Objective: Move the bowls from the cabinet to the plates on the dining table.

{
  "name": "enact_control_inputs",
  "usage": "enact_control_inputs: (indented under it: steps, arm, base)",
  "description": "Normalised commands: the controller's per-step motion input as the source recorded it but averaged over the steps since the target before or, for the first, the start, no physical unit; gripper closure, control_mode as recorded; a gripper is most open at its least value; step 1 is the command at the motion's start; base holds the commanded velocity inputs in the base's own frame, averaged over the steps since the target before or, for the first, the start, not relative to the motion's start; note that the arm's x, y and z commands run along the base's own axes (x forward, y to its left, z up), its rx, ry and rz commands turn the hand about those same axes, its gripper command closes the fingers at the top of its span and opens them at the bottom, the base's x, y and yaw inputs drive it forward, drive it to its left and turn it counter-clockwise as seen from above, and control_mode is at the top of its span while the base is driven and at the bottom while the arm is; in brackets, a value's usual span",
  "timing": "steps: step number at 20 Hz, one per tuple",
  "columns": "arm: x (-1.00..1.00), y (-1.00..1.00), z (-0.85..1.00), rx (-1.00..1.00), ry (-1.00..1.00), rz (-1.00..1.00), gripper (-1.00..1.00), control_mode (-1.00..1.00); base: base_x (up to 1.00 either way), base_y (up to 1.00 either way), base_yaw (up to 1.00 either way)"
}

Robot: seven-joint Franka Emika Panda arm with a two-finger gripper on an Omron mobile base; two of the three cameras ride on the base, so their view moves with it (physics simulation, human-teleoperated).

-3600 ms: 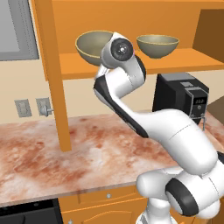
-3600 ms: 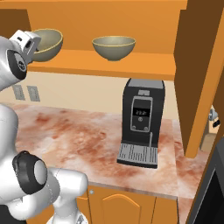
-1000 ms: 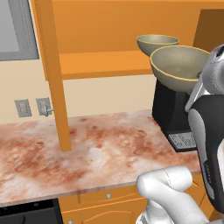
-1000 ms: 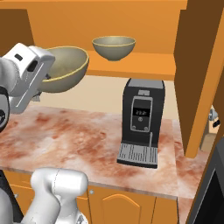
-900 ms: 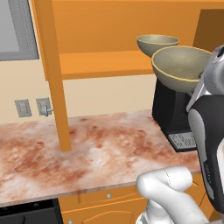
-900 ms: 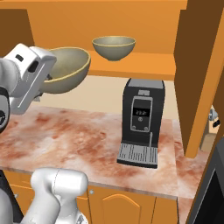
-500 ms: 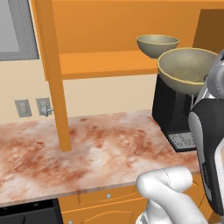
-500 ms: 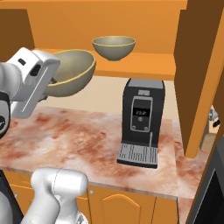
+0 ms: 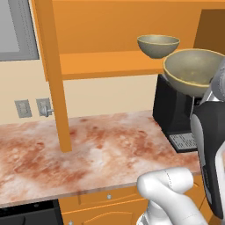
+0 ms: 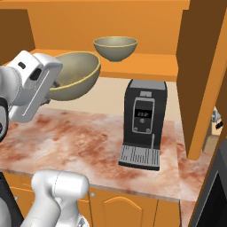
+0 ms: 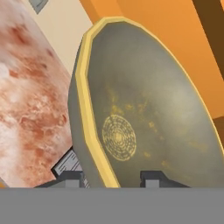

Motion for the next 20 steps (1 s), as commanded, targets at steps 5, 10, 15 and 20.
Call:
enact_control_inputs:
  steps: [5, 10, 15, 20]
  arm:
    - [-0.06, -0.04, 0.0, 0.0, 0.0, -0.02, 1.0, 1.0]
    - [0.0, 0.0, 0.0, 0.0, 0.0, 0.0, 1.0, 1.0]
    - [0.0, 0.0, 0.0, 0.0, 0.0, 0.0, 1.0, 1.0]
    - [0.0, 0.0, 0.0, 0.0, 0.0, 0.0, 1.0, 1.0]
  base:
    - [-0.02, 0.0, 0.0]
    - [-0.24, 0.0, -0.01]
    - [-0.34, 0.0, 0.0]
    - [-0.5, 0.0, 0.0]
